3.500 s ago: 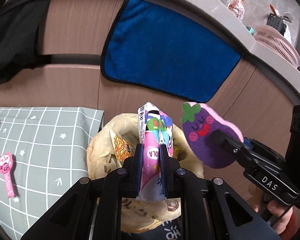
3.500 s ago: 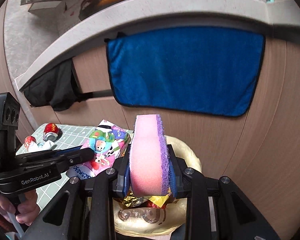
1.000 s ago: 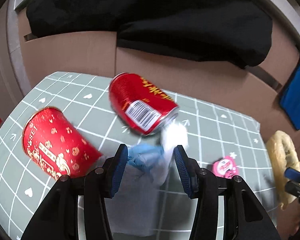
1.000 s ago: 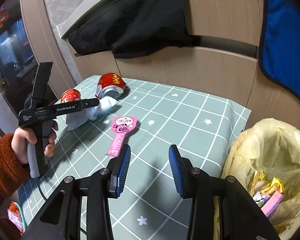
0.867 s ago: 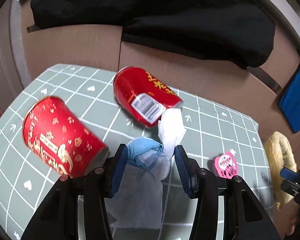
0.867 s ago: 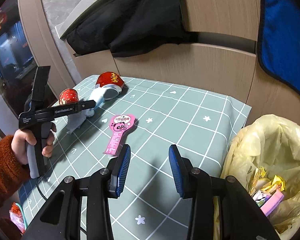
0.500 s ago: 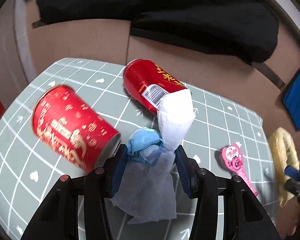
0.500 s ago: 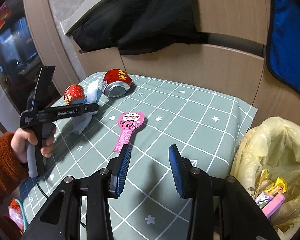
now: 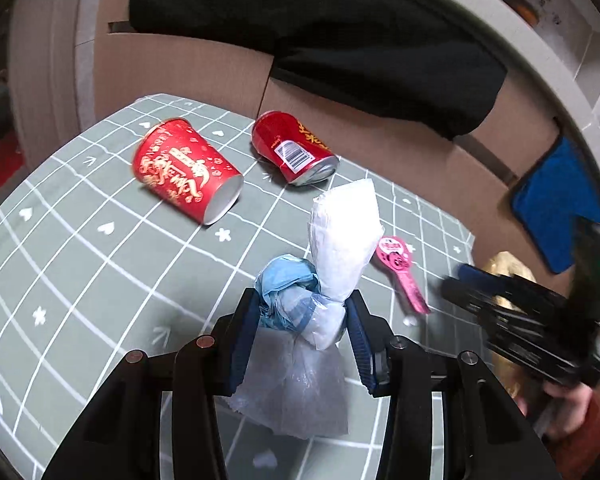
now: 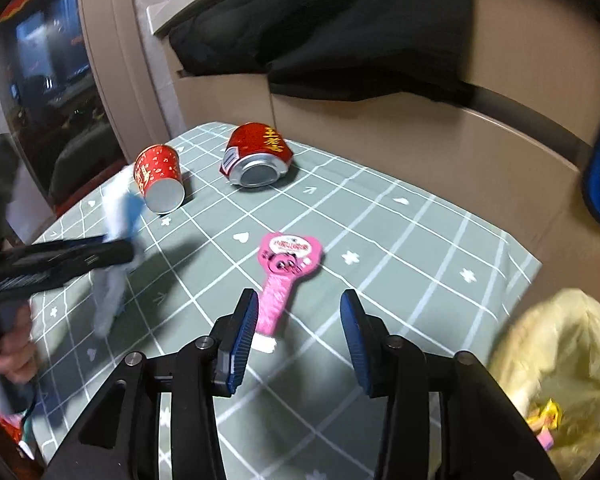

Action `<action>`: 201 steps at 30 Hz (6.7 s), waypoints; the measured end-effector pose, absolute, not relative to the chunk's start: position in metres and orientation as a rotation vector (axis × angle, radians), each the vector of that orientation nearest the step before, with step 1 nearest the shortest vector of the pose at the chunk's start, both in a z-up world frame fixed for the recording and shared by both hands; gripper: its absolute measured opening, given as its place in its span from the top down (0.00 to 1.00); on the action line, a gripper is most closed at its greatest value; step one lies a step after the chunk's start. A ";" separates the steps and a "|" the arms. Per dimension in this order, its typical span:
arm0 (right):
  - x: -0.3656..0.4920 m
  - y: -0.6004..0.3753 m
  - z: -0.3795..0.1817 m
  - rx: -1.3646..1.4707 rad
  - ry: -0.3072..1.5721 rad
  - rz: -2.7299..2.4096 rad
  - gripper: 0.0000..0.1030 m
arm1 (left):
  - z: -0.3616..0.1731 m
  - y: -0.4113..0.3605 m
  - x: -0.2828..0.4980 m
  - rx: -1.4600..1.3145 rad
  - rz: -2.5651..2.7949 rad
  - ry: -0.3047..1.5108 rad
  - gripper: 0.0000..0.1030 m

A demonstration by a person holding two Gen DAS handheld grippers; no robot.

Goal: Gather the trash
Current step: 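Lift the tissue with the left tool while the right tool grasps the clear plastic strip, then carry the tissue and plastic strip over the yellow trash bag with both tools, then open both tools to drop the tissue and strip into the trash bag, then return to the table and grasp the red paper cup with the left tool, then grasp the red can with the right tool while the left tool holds the cup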

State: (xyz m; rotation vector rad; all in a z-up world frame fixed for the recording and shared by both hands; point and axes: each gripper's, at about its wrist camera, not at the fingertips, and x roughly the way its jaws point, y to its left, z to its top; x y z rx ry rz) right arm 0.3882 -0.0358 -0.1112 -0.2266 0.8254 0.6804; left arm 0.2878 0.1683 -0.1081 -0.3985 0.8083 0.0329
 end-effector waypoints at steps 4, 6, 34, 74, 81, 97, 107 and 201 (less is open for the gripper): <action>0.401 -0.016 -0.124 -0.253 0.863 0.687 0.60 | -0.102 0.172 0.276 -0.374 0.039 0.782 0.57; 0.408 -0.009 -0.130 -0.266 0.872 0.681 0.60 | -0.103 0.176 0.276 -0.381 0.046 0.787 0.57; 0.411 -0.008 -0.121 -0.255 0.841 0.718 0.87 | -0.134 0.176 0.287 -0.409 0.010 0.900 0.53; 0.297 -0.269 0.045 -0.065 0.382 0.350 0.87 | 0.032 -0.084 0.315 -0.146 -0.390 0.564 0.56; 0.303 -0.313 0.033 -0.005 0.408 0.279 0.87 | 0.014 -0.127 0.332 -0.131 -0.451 0.608 0.56; 0.335 -0.337 -0.027 0.062 0.535 0.258 0.87 | -0.053 -0.153 0.373 -0.143 -0.459 0.751 0.56; 0.357 -0.345 -0.052 0.116 0.624 0.260 0.86 | -0.077 -0.157 0.401 -0.209 -0.543 0.825 0.54; 0.427 -0.083 -0.088 -0.084 0.776 0.647 0.62 | -0.124 0.242 0.493 -0.523 -0.065 0.814 0.51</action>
